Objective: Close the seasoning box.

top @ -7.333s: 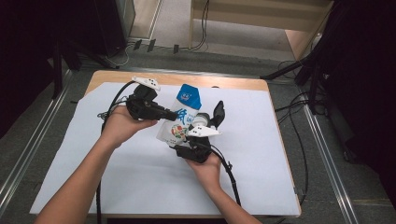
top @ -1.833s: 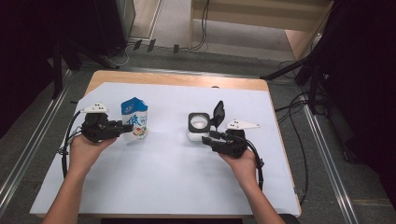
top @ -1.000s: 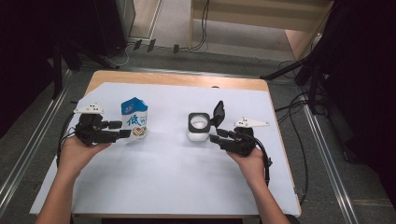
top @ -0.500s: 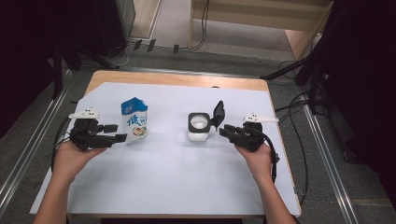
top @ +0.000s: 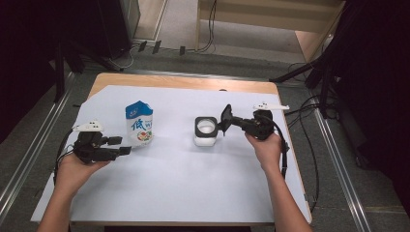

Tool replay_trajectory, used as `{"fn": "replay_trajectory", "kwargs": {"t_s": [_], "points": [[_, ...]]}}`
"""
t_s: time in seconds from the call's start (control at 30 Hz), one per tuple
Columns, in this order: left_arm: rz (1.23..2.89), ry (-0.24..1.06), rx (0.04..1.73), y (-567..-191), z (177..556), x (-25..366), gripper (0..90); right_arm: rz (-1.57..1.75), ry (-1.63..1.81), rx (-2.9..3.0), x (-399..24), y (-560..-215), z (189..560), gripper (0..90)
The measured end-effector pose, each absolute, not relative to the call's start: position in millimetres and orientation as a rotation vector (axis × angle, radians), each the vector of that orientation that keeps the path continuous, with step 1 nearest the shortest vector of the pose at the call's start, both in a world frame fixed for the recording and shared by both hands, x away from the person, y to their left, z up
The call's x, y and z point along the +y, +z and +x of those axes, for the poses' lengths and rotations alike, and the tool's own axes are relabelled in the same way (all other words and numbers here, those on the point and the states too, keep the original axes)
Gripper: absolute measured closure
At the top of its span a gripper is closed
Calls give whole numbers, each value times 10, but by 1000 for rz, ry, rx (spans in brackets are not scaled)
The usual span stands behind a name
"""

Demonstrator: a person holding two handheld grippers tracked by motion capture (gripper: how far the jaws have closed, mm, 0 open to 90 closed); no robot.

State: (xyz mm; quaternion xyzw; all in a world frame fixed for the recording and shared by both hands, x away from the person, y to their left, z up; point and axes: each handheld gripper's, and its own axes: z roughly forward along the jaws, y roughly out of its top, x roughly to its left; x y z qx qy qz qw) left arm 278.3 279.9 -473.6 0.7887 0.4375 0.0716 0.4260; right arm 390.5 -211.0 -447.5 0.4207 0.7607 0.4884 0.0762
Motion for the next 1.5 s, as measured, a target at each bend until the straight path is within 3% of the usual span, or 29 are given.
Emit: {"fn": "replay_trajectory", "kwargs": {"t_s": [0.27,1.5], "points": [[1969,185,1103,-4783,2762,2809,383,1275,1512,2294,-2043,-4440,4058,900],[1960,179,1091,-4777,2823,2868,383,1200,1511,2339,-1818,-4456,3944,900]]}}
